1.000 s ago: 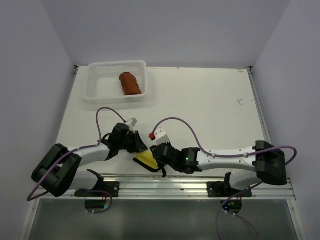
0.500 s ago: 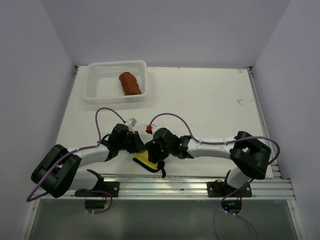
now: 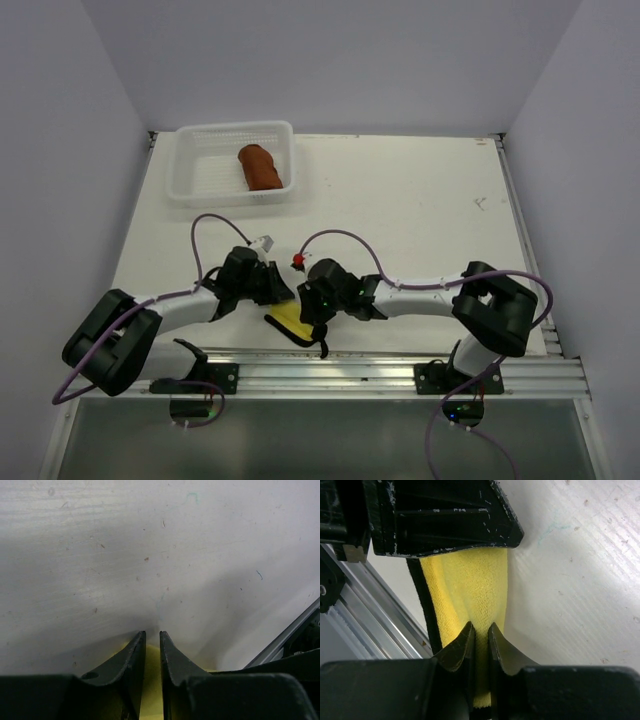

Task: Roll the towels
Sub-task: Roll the towel

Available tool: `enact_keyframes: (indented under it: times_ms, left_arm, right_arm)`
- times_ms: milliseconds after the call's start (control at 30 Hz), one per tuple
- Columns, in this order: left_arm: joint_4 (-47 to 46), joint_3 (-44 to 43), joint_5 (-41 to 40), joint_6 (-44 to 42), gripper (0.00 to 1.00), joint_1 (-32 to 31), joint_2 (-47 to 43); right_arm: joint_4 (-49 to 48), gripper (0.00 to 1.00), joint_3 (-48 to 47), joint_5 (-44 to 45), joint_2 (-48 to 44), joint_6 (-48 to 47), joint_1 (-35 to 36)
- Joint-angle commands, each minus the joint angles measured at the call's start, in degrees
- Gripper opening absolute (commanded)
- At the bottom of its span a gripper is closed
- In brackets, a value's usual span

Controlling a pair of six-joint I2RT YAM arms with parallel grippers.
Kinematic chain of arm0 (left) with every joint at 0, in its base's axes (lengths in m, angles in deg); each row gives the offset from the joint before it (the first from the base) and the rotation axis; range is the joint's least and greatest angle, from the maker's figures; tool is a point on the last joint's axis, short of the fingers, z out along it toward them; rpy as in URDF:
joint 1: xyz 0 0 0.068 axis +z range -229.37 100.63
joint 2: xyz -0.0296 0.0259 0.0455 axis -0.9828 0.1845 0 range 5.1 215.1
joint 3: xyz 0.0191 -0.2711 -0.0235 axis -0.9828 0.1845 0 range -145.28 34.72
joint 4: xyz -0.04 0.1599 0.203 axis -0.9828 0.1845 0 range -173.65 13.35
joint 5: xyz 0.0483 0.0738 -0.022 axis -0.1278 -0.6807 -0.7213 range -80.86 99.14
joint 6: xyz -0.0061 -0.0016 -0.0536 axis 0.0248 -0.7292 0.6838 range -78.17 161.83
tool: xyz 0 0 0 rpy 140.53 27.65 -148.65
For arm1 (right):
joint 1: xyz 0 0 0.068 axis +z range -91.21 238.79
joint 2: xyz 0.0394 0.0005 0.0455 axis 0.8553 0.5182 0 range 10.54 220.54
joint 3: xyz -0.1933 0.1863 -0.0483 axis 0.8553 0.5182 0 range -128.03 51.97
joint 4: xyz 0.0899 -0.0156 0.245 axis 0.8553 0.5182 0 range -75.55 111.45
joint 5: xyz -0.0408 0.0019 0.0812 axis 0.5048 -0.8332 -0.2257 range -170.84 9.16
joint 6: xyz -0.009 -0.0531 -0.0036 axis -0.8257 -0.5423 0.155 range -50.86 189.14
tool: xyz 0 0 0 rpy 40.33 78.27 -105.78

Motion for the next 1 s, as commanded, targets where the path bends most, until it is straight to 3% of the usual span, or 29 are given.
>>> enact_keyframes:
  times_ms: [0,233,500,700,967]
  left_arm:
    - [7.84,-0.9,-6.43,-3.8,0.23,0.27,1.37]
    - [16.35,-13.7,-10.29,-6.18,0.27,0.53,2.43]
    - [21.02,-30.23,-10.73,-9.6,0.32,2.11,6.55]
    - [22.25,-36.14,-9.77,-11.54,0.32,3.26,9.98]
    - [21.99,-37.03,-6.87,-11.46,0.32,3.61,12.27]
  right_arm:
    - [-0.63,0.11,1.17,1.89,0.35,-1.45,0.06]
    - [-2.21,0.01,2.31,11.28,-0.88,-4.44,2.16]
    - [-4.14,0.01,3.28,36.14,-1.76,-5.15,5.59]
    - [-3.01,0.0,0.92,53.01,0.08,-7.52,8.58]
    - [4.9,0.0,-7.44,63.23,9.83,-13.32,14.11]
